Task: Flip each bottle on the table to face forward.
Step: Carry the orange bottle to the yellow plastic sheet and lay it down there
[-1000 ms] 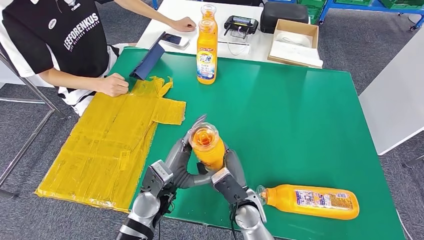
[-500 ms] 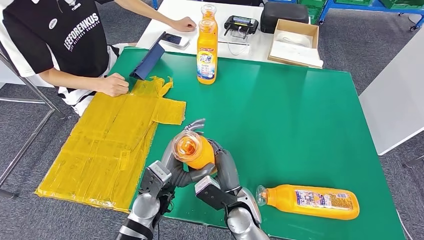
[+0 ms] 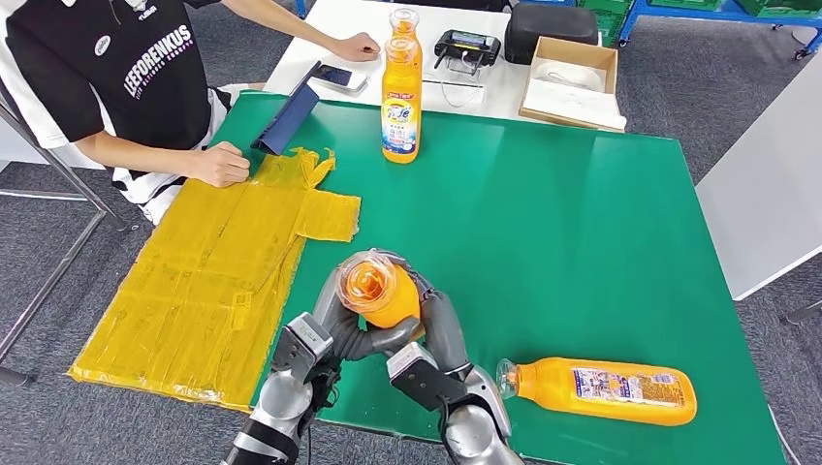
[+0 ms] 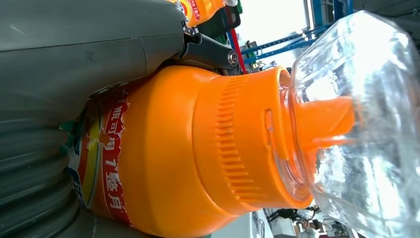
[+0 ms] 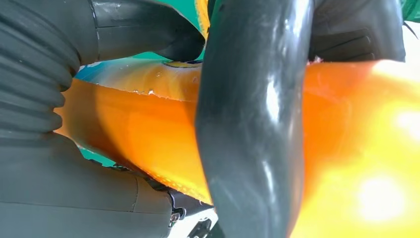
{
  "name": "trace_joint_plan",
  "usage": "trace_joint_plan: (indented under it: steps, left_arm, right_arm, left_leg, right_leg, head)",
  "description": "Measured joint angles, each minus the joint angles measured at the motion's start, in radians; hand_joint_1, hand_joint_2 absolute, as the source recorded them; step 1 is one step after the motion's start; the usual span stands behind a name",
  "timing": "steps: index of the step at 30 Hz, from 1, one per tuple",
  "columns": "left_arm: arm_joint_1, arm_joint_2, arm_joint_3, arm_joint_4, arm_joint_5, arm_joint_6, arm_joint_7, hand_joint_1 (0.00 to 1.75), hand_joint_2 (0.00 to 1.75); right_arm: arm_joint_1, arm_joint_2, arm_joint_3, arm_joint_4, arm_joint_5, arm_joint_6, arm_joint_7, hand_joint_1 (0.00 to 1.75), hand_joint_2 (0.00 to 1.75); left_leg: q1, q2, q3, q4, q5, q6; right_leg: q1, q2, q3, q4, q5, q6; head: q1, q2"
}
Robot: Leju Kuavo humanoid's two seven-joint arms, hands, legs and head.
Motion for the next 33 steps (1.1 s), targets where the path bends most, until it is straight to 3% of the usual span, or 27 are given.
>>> trace_joint_plan:
  steps: [3, 4, 9, 19, 21, 26, 33]
  left_arm:
    - [0.0, 0.0, 0.001, -0.004, 0.005, 0.002, -0.004, 1.75, 1.75]
    - [0.0, 0.0, 0.002, -0.008, -0.003, 0.01, -0.005, 1.75, 1.75]
    - [-0.011, 0.0, 0.007, -0.037, -0.102, 0.098, 0.005, 1.75, 1.75]
    - [-0.014, 0.0, 0.026, -0.041, -0.124, 0.119, 0.018, 1.75, 1.75]
    - [-0.016, 0.001, 0.027, -0.041, -0.182, 0.178, 0.028, 1.75, 1.75]
    - [-0.077, 0.018, 0.045, -0.028, -0.543, 0.463, 0.14, 1.75, 1.75]
    - [-0.272, 0.115, 0.073, 0.222, -1.107, 0.62, 0.447, 1.75, 1.75]
  right_arm:
    - [0.005, -0.001, -0.003, -0.004, -0.019, 0.009, -0.005, 0.2, 1.75]
    - [0.008, -0.002, -0.004, -0.008, -0.025, 0.013, -0.009, 0.0, 1.75]
    - [0.032, -0.004, -0.022, -0.057, -0.04, 0.036, -0.028, 0.0, 1.75]
    - [0.051, -0.006, -0.029, -0.117, -0.041, 0.043, -0.039, 0.0, 1.75]
    - [0.055, -0.006, -0.03, -0.13, -0.039, 0.04, -0.044, 0.0, 1.75]
    - [0.088, -0.012, -0.039, -0.235, -0.022, 0.023, -0.054, 0.0, 1.75]
    - [0.137, -0.041, -0.054, -0.422, 0.038, -0.077, -0.041, 0.0, 1.75]
  left_leg:
    - [0.0, 0.0, 0.0, 0.0, 0.0, 0.0]
    - [0.0, 0.0, 0.0, 0.0, 0.0, 0.0]
    - [0.0, 0.0, 0.0, 0.0, 0.0, 0.0]
    - [0.0, 0.0, 0.0, 0.0, 0.0, 0.0]
    - [0.0, 0.0, 0.0, 0.0, 0.0, 0.0]
    - [0.0, 0.0, 0.0, 0.0, 0.0, 0.0]
    - [0.0, 0.001, 0.0, 0.0, 0.001, 0.0]
  right_leg:
    - [0.0, 0.0, 0.0, 0.0, 0.0, 0.0]
    - [0.0, 0.0, 0.0, 0.0, 0.0, 0.0]
    - [0.0, 0.0, 0.0, 0.0, 0.0, 0.0]
    - [0.0, 0.0, 0.0, 0.0, 0.0, 0.0]
    - [0.0, 0.0, 0.0, 0.0, 0.0, 0.0]
    - [0.0, 0.0, 0.0, 0.0, 0.0, 0.0]
    - [0.0, 0.0, 0.0, 0.0, 0.001, 0.0]
  head:
    - [0.0, 0.0]
    - [0.0, 0.0]
    - [0.0, 0.0]
    - [0.0, 0.0]
    - [0.0, 0.0]
    - [0.0, 0.0]
    - [0.0, 0.0]
